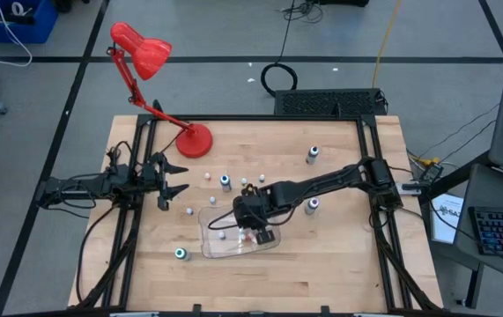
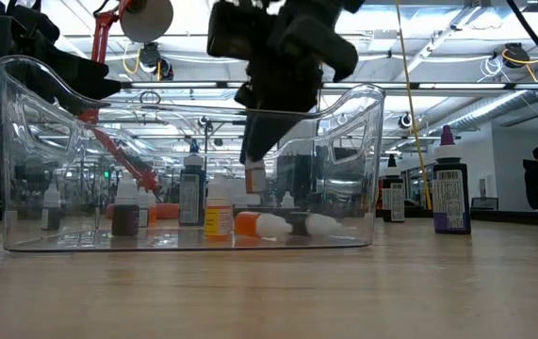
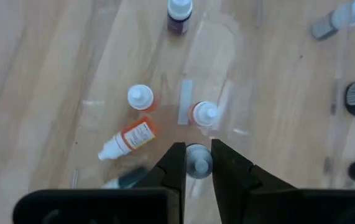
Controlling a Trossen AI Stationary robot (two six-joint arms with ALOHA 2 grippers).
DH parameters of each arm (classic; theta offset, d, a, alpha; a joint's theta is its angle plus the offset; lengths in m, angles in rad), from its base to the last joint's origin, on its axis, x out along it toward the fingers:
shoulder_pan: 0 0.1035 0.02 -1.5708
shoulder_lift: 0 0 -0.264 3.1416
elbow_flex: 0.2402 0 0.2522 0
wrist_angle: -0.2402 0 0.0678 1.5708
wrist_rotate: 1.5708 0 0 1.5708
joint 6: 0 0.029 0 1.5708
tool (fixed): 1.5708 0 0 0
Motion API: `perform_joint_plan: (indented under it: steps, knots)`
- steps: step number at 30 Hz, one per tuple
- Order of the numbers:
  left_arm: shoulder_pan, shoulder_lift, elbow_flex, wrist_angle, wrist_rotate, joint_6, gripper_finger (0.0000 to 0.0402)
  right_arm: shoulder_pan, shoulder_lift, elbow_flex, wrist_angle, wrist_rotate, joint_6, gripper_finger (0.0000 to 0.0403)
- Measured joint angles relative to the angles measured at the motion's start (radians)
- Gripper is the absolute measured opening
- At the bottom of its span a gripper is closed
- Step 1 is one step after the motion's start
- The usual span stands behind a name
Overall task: Pick & Place food coloring
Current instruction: Put the right small purple food coloring into the bin
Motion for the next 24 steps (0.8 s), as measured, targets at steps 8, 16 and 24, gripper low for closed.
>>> perform_joint_plan:
  steps: [8,16,24]
  knots:
    - [0.0,0.0,0.0,0.0,0.0,0.0,0.0257,-0.006,0.001,-0.051,0.059,0.0,-0.001,0.004]
    - [0.0,0.0,0.0,0.0,0.0,0.0,0.0257,-0.012,0.001,-0.052,0.079,-0.001,0.001,0.004]
    - [0.0,0.0,0.0,0.0,0.0,0.0,0.0257,-0.021,0.001,-0.127,0.167,-0.001,0.024,0.004]
